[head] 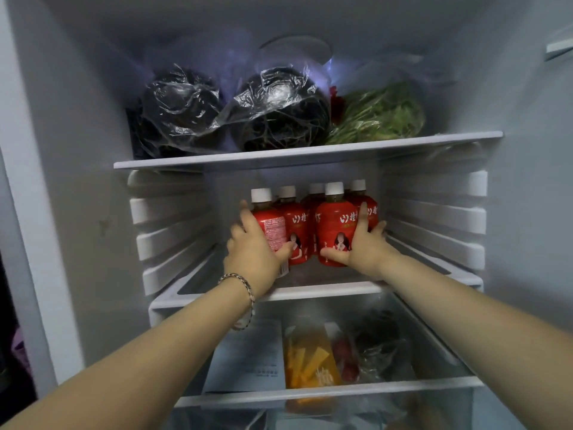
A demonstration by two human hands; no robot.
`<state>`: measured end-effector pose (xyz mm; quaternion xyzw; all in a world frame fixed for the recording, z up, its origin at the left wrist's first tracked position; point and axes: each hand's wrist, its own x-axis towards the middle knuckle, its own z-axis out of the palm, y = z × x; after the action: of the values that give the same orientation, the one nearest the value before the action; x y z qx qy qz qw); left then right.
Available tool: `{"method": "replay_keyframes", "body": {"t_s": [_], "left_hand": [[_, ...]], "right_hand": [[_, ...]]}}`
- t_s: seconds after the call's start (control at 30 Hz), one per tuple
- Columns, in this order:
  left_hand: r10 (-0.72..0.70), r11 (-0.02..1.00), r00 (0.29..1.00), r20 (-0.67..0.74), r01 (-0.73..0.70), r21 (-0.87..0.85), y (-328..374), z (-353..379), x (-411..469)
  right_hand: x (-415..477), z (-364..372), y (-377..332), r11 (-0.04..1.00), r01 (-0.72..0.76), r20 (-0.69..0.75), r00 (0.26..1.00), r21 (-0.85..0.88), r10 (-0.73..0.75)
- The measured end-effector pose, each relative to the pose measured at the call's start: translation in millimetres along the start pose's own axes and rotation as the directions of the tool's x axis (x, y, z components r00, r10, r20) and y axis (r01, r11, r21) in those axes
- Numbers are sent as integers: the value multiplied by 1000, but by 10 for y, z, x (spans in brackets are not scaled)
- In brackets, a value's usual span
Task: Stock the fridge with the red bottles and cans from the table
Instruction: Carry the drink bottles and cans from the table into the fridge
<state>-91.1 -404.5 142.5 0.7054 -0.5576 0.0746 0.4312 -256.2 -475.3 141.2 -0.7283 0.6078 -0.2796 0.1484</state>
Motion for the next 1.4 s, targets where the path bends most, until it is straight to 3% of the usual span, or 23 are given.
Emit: {"method": "replay_keyframes", "body": {"t_s": [0.07, 0.17, 0.27, 0.37, 0.47, 0.57, 0.67, 0.77, 0.9, 1.07, 1.27, 1.4], "left_hand": [[-63, 992, 998, 12, 62, 110, -19, -15, 51], [-174, 978, 983, 65, 165, 125, -25, -3, 132], [-248, 965, 959, 139, 230, 129, 10, -24, 186], [-289, 907, 949, 123, 231, 353, 128, -62, 100], [-93, 878, 994, 57, 55, 476, 255, -168, -156], [201, 914, 962, 185, -252, 317, 348, -308, -389], [279, 933, 845, 457, -350, 78, 499, -406, -643], [361, 881, 730, 580, -472, 45, 677, -411, -1035], [433, 790, 463, 774, -608, -79, 999, -354, -1839], [603, 687, 222, 766, -632, -358, 1594, -404, -2968], [786, 435, -29, 617, -683, -587, 2587, -575, -4619], [841, 247, -208, 498, -673, -698, 3254, -860, -5861]], "right_hand": [[54, -58, 61, 1000, -1, 76, 997, 18, 0], [102, -163, 58, 998, -44, 159, 987, 52, 35], [34, -186, -8, 999, -36, 132, 991, 21, 33], [-139, -152, -40, 999, -23, 74, 997, 39, 20], [-361, -197, 4, 1000, -10, -47, 999, -16, 10], [-668, -347, 58, 999, 2, -105, 994, -45, -7], [-1164, -505, 97, 998, 11, -34, 999, -56, -13], [-1778, -576, 213, 996, -38, 6, 999, -74, 39], [-2802, -652, 612, 969, -229, -23, 973, -93, 228], [-4063, -907, 1105, 867, -457, -59, 888, -198, 455], [-5952, -1478, 1754, 634, -738, -124, 668, -231, 734], [-7276, -1833, 2092, 434, -873, -202, 477, -224, 855]]}}
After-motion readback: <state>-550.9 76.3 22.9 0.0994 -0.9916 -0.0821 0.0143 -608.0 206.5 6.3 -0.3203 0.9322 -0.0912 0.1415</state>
